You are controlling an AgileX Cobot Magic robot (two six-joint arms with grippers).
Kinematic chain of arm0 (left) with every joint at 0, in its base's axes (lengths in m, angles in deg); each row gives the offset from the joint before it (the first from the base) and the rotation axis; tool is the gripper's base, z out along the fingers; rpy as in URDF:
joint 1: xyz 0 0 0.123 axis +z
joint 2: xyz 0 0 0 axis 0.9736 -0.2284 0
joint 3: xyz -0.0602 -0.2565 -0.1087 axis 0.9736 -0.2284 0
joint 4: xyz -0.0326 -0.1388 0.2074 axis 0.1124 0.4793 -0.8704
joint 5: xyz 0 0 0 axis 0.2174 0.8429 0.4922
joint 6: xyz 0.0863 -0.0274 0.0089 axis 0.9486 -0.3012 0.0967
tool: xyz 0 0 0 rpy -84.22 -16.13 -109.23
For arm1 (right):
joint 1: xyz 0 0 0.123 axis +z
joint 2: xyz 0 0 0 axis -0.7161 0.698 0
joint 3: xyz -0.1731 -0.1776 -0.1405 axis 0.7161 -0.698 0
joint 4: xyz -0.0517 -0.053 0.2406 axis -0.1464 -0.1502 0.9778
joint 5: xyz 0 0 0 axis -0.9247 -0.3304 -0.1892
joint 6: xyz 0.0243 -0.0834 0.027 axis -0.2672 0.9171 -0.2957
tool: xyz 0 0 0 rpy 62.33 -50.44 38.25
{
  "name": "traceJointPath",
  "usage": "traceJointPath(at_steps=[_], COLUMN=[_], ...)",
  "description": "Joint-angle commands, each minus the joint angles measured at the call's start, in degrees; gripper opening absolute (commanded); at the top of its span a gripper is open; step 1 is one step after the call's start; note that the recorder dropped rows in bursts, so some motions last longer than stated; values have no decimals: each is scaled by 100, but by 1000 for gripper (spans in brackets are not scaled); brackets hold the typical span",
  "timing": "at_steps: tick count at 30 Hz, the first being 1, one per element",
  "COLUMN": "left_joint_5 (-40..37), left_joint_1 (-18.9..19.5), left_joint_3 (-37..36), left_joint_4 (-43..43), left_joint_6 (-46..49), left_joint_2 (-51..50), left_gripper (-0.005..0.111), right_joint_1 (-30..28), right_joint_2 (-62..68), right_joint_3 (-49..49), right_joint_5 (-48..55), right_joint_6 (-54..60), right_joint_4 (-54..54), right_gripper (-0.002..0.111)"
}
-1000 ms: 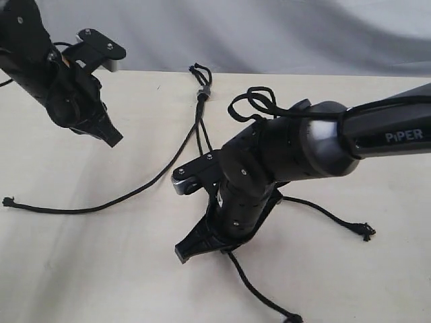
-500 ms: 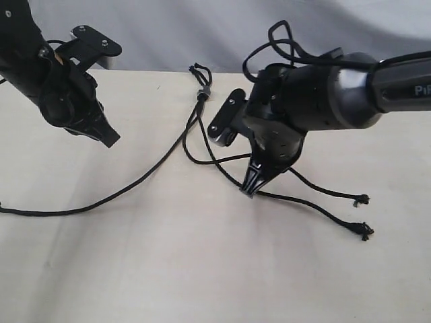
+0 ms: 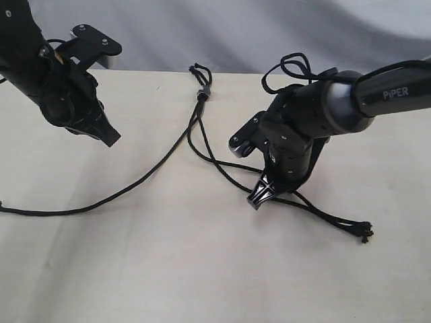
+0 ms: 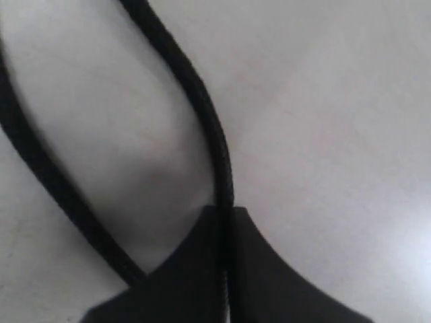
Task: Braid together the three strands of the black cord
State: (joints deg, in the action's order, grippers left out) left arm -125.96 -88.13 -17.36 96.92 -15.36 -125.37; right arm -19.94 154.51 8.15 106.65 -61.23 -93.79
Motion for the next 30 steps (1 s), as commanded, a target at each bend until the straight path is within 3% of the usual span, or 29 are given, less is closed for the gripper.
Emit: traceJointPath(at_steps=[1,8,13,18,30], left_joint_5=[53,53,53,53,53], left_joint_1=[5,5,5,5,5], left_joint_3=[-18,-18,-33,-56,-56], left_joint_4=[37,103,141,141,141], left_joint_6=[-58,-39,-32,-32,-32], left_joint_2=[46,46,46,46,46], left_gripper=[0,0,0,0,0], right_joint_1=[69,997,1370,872,-1015], right_joint_2=[17,-247,-971,-1531,-1615], right_joint_3=[-108,-64,53,53,-79], right_joint_5=[155,667,507,449,-190], right_joint_6=[612,2842,2832,2222,1949], right_joint_4=[1051,3401,2936,2328,2396], right_gripper=[0,0,0,0,0])
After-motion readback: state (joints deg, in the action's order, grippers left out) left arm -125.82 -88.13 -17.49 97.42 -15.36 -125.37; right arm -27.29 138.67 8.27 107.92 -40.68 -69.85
